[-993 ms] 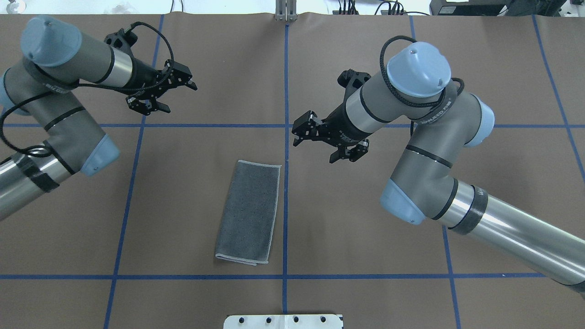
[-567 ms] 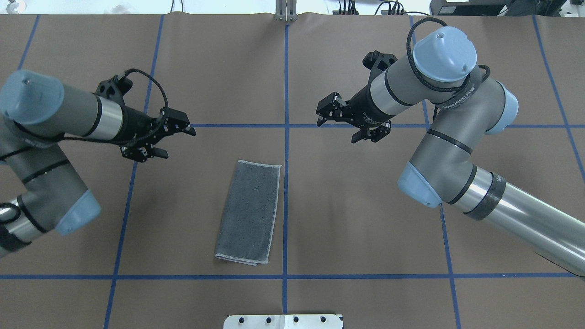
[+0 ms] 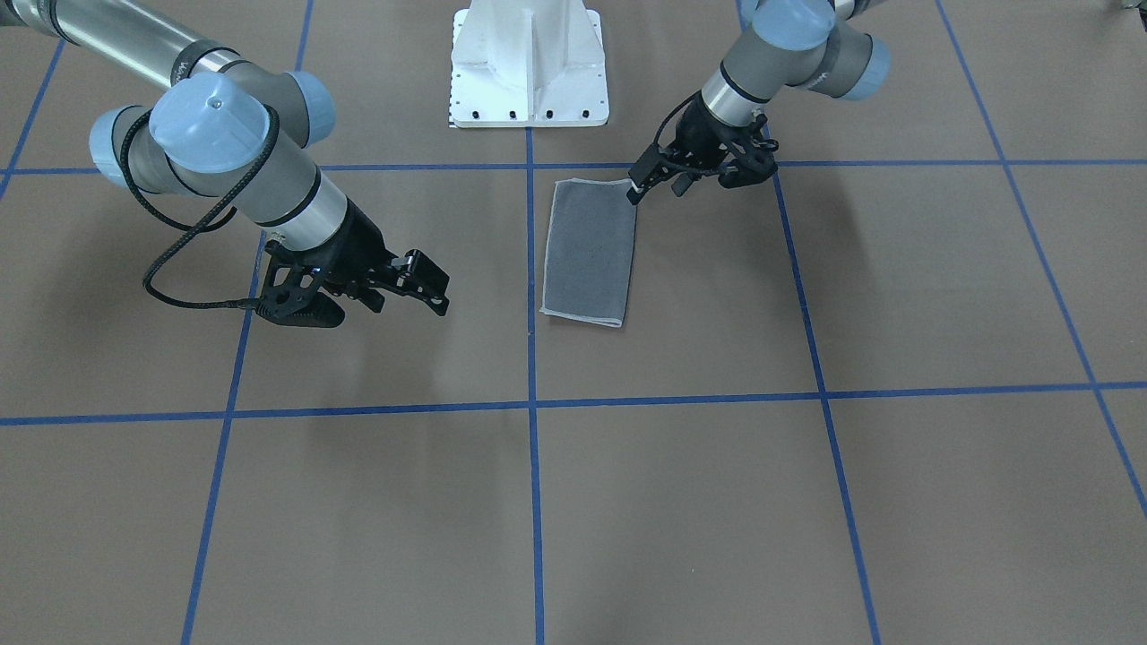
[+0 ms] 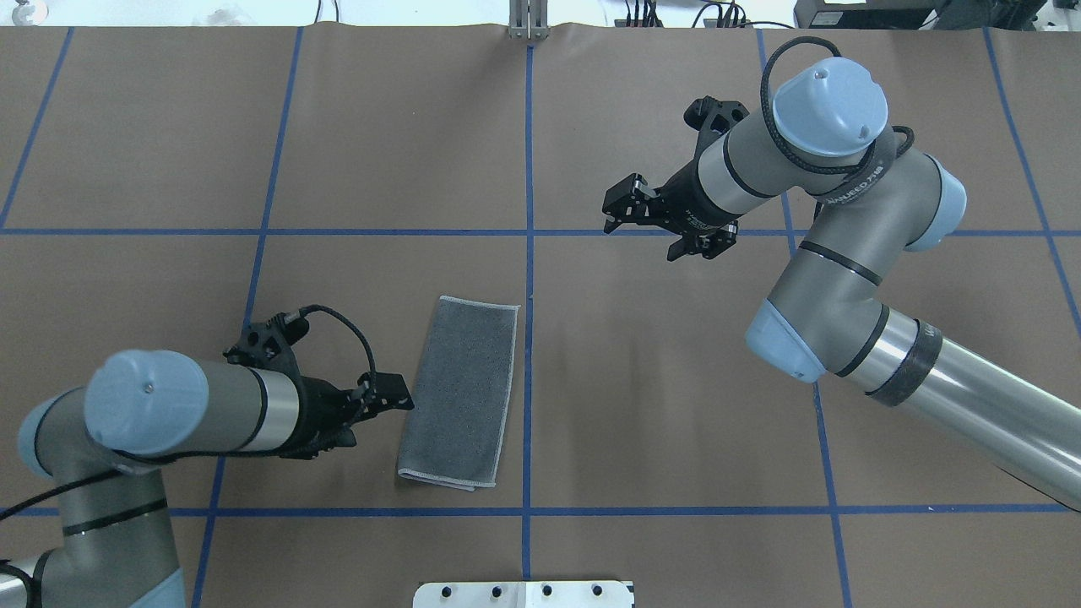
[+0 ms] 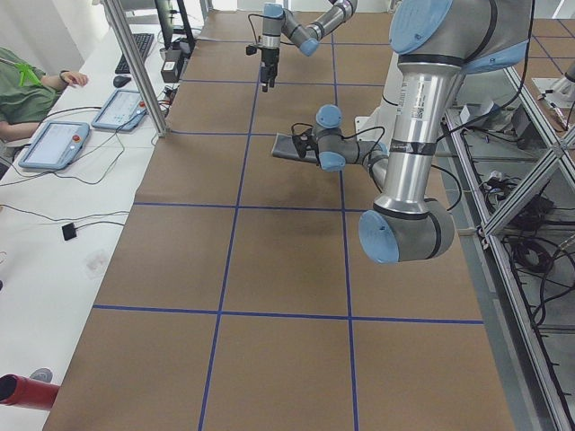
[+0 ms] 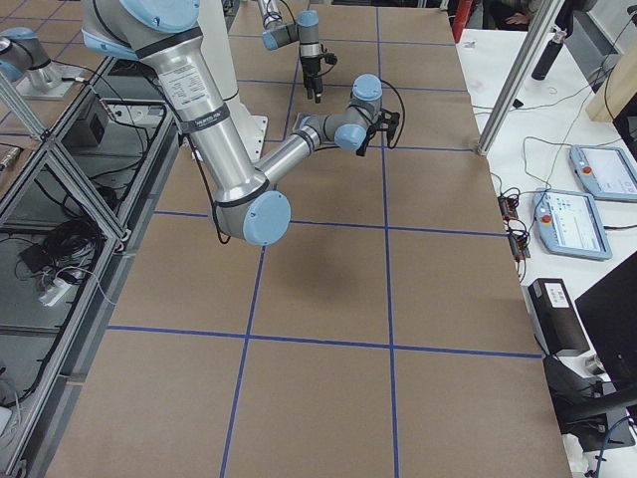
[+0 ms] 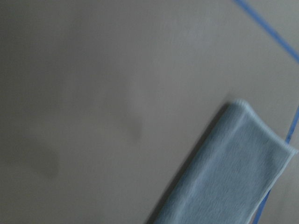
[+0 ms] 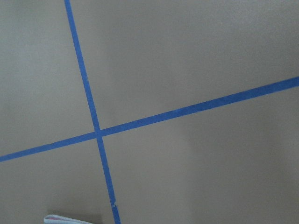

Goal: Fold towel twice with both arms
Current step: 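Grasp the strip end nearest the robot with the left gripper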

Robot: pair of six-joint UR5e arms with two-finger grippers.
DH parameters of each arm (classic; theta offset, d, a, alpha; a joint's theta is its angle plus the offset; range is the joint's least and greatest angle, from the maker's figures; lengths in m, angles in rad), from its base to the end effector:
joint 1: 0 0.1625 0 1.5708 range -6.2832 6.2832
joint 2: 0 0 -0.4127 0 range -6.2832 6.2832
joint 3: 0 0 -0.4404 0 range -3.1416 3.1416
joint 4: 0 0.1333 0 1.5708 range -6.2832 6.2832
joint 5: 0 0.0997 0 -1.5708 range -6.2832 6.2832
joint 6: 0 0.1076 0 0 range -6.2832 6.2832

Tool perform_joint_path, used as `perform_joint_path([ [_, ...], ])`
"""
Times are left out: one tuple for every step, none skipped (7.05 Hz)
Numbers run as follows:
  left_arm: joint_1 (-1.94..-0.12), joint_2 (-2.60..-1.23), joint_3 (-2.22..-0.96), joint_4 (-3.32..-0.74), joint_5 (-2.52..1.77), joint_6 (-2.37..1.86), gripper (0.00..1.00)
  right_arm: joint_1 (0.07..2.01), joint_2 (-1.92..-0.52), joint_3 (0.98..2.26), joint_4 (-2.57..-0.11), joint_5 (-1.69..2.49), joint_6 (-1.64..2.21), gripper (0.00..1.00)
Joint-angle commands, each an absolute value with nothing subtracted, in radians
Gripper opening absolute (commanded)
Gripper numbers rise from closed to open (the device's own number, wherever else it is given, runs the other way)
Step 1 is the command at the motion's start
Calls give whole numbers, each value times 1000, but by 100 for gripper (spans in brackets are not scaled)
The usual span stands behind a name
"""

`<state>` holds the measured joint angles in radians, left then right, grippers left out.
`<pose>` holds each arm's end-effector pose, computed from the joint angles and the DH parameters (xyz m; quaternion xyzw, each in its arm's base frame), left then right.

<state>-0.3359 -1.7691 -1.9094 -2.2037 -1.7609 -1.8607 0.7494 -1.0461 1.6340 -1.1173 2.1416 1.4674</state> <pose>0.5254 -0.3031 0.2913 -0.0665 0.5513 -0.2056 0.8058 -0.4625 -0.5330 0.2351 -0.0249 -0.5356 0.1314 0.8338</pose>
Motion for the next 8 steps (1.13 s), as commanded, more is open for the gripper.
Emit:
perform_joint_path([
  [-252, -1801, -1898, -2146, -1701, -1865, 99, 750, -1049, 1634, -1117, 2141, 1466, 100],
  [-252, -1810, -1884, -2146, -1700, -1864, 98, 750, -1049, 1634, -1117, 2141, 1468, 100],
  [-250, -1810, -1876, -2146, -1700, -1862, 91, 750, -1049, 1634, -1118, 2141, 1468, 100],
  [-247, -1810, -1862, -2146, -1700, -1862, 86, 750, -1049, 1634, -1117, 2141, 1468, 100],
  [-245, -1810, -1862, -2146, -1698, -1862, 78, 750, -1049, 1634, -1117, 2141, 1470, 100],
  [-245, -1810, -1862, -2146, -1700, -1859, 71, 750, -1048, 1634, -1118, 2141, 1470, 100],
  [-245, -1810, -1865, -2146, -1700, -1859, 71, 753, -1049, 1634, -1117, 2141, 1471, 100],
  [-242, -1812, -1865, -2146, -1700, -1861, 69, 753, -1046, 1637, -1117, 2143, 1476, 100],
])
